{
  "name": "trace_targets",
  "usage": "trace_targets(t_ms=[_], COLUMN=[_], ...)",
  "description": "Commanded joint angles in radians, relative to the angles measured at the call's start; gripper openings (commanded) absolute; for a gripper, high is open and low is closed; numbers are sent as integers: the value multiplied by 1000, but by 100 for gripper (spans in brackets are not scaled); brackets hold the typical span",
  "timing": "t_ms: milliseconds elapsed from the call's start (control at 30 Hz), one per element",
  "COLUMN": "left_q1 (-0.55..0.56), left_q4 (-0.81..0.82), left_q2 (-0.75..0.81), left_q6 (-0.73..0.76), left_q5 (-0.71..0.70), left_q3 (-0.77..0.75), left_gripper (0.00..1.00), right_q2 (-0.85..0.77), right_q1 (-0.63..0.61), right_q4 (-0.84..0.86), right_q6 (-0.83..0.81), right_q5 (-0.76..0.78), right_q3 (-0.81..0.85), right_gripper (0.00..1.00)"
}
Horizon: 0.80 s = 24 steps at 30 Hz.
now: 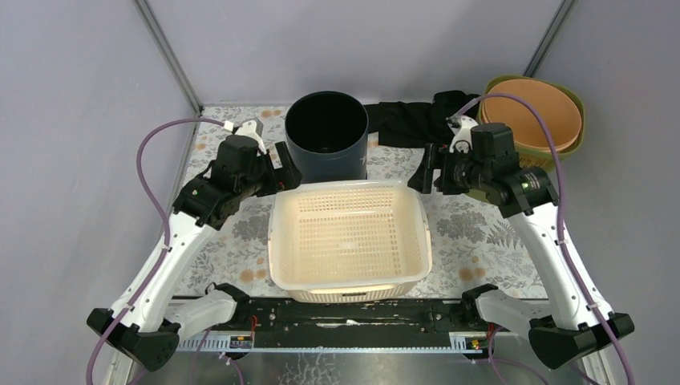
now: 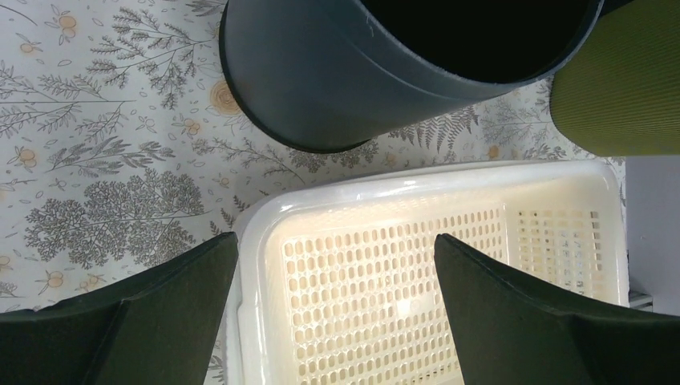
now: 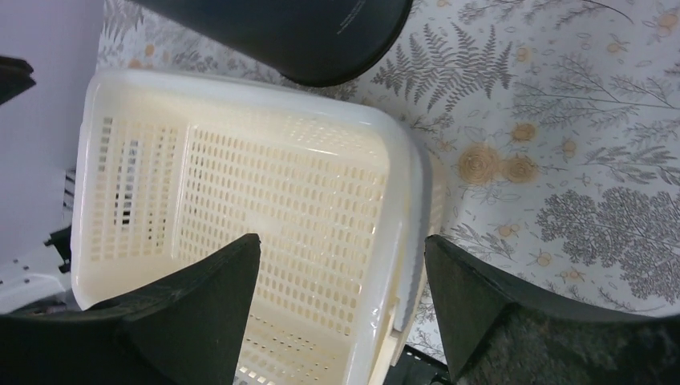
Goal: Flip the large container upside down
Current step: Move the container to the center of the board.
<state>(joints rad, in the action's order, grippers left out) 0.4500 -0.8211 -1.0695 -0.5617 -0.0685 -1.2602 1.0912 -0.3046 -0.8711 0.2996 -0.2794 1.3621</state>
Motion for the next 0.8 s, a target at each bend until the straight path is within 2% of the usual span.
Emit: trace_targets(t_ms=[0,267,500,767], left_q1=[7,6,6,6], left_q4=[-20,5,20,20], left_q2=[55,-13,-97,-105], left_q6=[19,31,34,44], left_q5=[-35,-101,-101,-99], left_q3=[31,54,-26,-76], left_gripper=[100,100,100,100], right_q2=[12,130,215,249], right_q1=[-65,-119,-150,-176], right_q4=[43,106,110,100], right_q6=[-54,-52,-44,-39], right_q5=[60,136,175,183], right_q3=[13,58,157,201], right_gripper=[83,82,81,81])
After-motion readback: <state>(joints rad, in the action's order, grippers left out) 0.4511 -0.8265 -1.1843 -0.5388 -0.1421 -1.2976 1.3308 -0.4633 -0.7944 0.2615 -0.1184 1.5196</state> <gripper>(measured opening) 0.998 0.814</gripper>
